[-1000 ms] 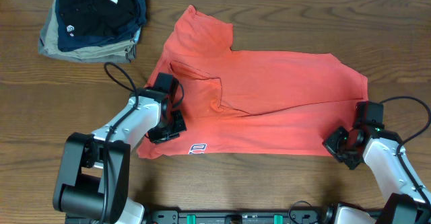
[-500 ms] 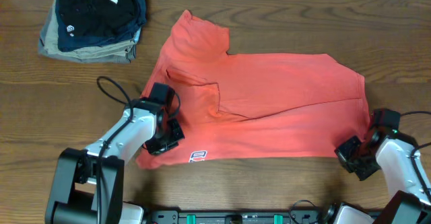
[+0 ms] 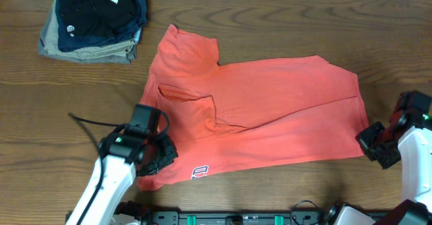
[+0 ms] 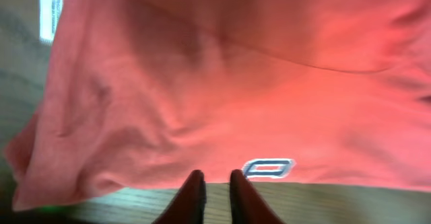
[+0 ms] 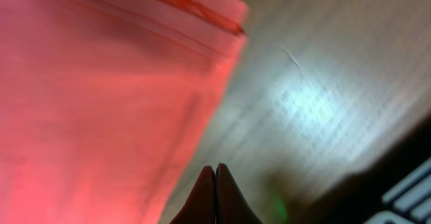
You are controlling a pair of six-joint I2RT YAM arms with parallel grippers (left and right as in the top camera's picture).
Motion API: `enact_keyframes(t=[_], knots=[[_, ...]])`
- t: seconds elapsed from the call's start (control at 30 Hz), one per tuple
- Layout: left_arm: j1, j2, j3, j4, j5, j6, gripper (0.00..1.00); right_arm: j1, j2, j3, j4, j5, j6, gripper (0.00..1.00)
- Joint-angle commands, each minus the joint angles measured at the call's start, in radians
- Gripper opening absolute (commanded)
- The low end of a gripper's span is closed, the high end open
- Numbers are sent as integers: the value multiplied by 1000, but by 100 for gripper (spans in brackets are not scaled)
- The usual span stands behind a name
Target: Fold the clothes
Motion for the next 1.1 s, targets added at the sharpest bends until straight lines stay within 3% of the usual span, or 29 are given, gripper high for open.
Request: enact_keyframes(t=[0.0,0.1,0.2,0.33,0.57,0.8,0.9,0.93,1.07], knots=[[0,-24,70,0,6,60,30,8,-17,36,32,-87,-111,5],[0,11,128,3,6,80,33,18,-16,32,105,-93,-117,10],[0,65,163,12,6,98,38,17,-11,15,175,-62,-117,2],[0,136,164,20,6,97,50,17,28,-19,232,-53,-111,1],[0,204,164,20,6,97,52,17,159,-73,352,-99,-113,1],[0,204,164,20,6,98,53,17,282,-75,356,-112,-109,1],[0,204,164,21,6,97,63,16,297,-81,346,-106,-107,1],[0,204,164,21,6,98,72,16,297,-87,346,-98,-98,1],[0,204,164,20,6,97,92,14,297,-141,359,0,-20,1]])
